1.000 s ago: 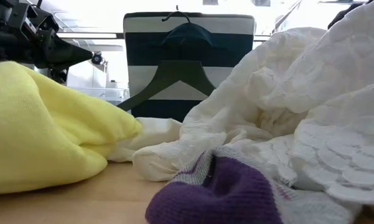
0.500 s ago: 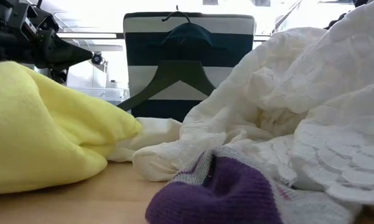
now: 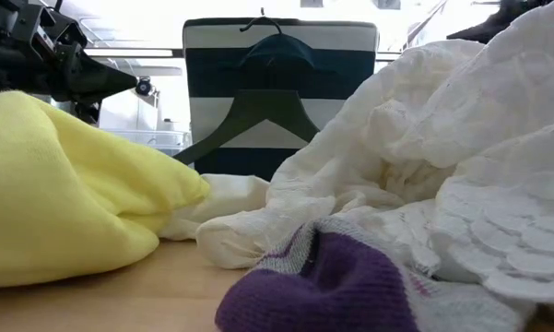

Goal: Pick & Place Cloths
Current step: Put the grey sock into the orange bin

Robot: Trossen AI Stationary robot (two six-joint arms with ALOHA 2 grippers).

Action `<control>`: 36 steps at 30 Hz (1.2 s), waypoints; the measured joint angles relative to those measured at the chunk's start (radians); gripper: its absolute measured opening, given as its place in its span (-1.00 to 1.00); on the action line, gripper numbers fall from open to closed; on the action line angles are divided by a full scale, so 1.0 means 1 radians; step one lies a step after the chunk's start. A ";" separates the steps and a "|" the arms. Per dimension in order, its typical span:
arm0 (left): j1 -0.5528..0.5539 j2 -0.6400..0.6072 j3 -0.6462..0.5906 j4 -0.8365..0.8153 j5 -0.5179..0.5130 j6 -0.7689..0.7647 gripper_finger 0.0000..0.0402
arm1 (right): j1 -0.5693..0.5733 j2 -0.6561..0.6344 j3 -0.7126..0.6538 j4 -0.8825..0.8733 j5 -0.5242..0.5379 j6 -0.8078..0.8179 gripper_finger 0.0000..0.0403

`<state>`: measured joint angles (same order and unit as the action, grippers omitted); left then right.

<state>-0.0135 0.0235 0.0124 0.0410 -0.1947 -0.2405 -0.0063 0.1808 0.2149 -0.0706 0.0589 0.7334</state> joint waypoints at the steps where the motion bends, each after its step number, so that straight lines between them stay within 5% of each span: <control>1: 0.000 0.000 0.000 0.000 0.000 0.000 -0.95 | 0.000 0.004 0.022 -0.042 0.015 0.000 -0.19; 15: 0.000 0.000 0.000 0.000 0.000 0.000 -0.95 | 0.000 0.147 0.338 -0.541 -0.003 0.186 -0.19; 29: 0.000 0.000 0.000 0.000 0.000 0.000 -0.95 | 0.000 0.305 0.434 -0.772 -0.299 0.502 -0.20; 36: 0.000 0.000 0.000 0.000 0.000 0.000 -0.95 | 0.000 0.354 0.434 -0.941 -0.355 0.605 -0.20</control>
<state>-0.0134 0.0236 0.0124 0.0410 -0.1947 -0.2405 -0.0063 0.5344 0.6491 -1.0121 -0.2966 1.3381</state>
